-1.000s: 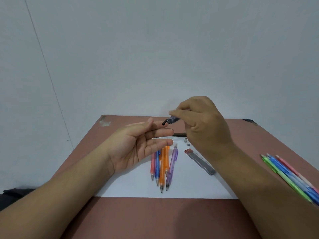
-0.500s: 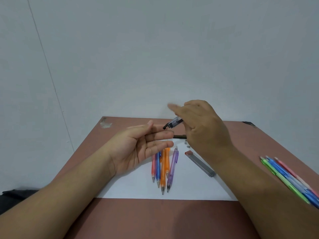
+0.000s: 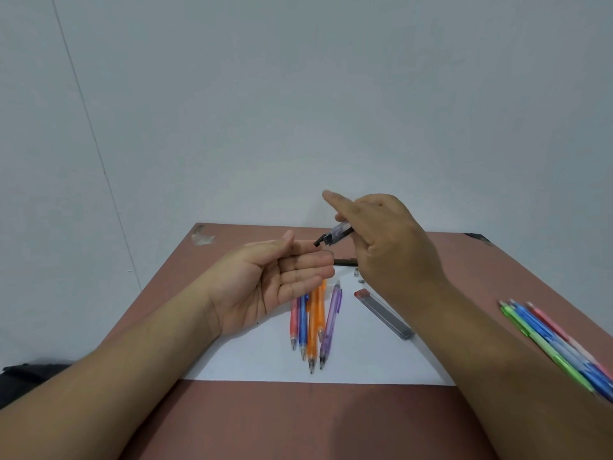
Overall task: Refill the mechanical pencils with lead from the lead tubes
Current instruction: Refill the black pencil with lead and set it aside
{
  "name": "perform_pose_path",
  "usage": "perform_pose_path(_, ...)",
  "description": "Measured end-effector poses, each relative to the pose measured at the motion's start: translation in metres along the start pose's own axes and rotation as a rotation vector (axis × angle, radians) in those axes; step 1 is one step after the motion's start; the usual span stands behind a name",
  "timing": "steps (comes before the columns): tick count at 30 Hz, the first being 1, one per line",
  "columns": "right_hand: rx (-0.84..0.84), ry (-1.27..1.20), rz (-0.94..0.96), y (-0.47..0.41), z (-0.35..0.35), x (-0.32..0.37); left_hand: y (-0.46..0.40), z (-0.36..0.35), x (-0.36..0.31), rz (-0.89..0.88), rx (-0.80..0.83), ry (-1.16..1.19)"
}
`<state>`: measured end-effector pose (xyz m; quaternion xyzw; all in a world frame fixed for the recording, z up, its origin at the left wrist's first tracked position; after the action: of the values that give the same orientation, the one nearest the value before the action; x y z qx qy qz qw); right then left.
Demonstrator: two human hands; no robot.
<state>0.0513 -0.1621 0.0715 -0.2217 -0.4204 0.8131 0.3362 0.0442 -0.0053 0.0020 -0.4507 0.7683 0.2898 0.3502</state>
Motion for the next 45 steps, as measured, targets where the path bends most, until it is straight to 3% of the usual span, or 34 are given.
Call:
perform_pose_path(6, 0.011, -0.02, -0.061, 0.001, -0.001, -0.003, 0.0, 0.002, 0.001, 0.007, -0.001, -0.001)
perform_pose_path(10, 0.016, -0.005, 0.056, 0.004, -0.004, 0.0, -0.001, 0.002, 0.001, 0.007, -0.003, -0.01)
perform_pose_path(16, 0.04, -0.07, -0.141, 0.002, -0.001, -0.007, -0.002, 0.003, 0.002, 0.011, -0.022, -0.013)
perform_pose_path(20, 0.026, -0.006, 0.05, 0.002, -0.003, 0.001, -0.003, 0.005, 0.001, 0.01, -0.018, -0.011)
perform_pose_path(25, 0.054, -0.068, -0.154, 0.001, -0.002, -0.009, -0.003, 0.005, 0.001, 0.014, -0.013, -0.012)
perform_pose_path(33, 0.019, -0.008, -0.106, 0.0, 0.0, -0.005, -0.004, 0.005, 0.001, 0.013, -0.014, -0.019)
perform_pose_path(37, 0.011, 0.009, 0.052, 0.0, 0.001, 0.002, -0.004, 0.006, 0.002, 0.013, -0.012, -0.011)
perform_pose_path(41, 0.108, 0.001, -0.132, 0.0, -0.005, -0.007, -0.004, 0.006, 0.002, 0.016, -0.01, -0.022)
perform_pose_path(45, 0.13, -0.002, -0.174, -0.001, -0.006, -0.009, -0.004, 0.006, 0.001, 0.012, -0.014, -0.027)
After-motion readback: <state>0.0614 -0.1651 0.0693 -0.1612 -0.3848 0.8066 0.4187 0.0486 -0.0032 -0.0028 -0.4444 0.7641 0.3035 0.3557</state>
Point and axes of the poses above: each hand's wrist, its own y-axis away from the middle knuckle, its own z-axis out of the back of the hand, x = y × z, the point moved 7 cm from there along -y, towards the middle knuckle, and after that the axes turned 1 degree about z, right-handed, at the moved point
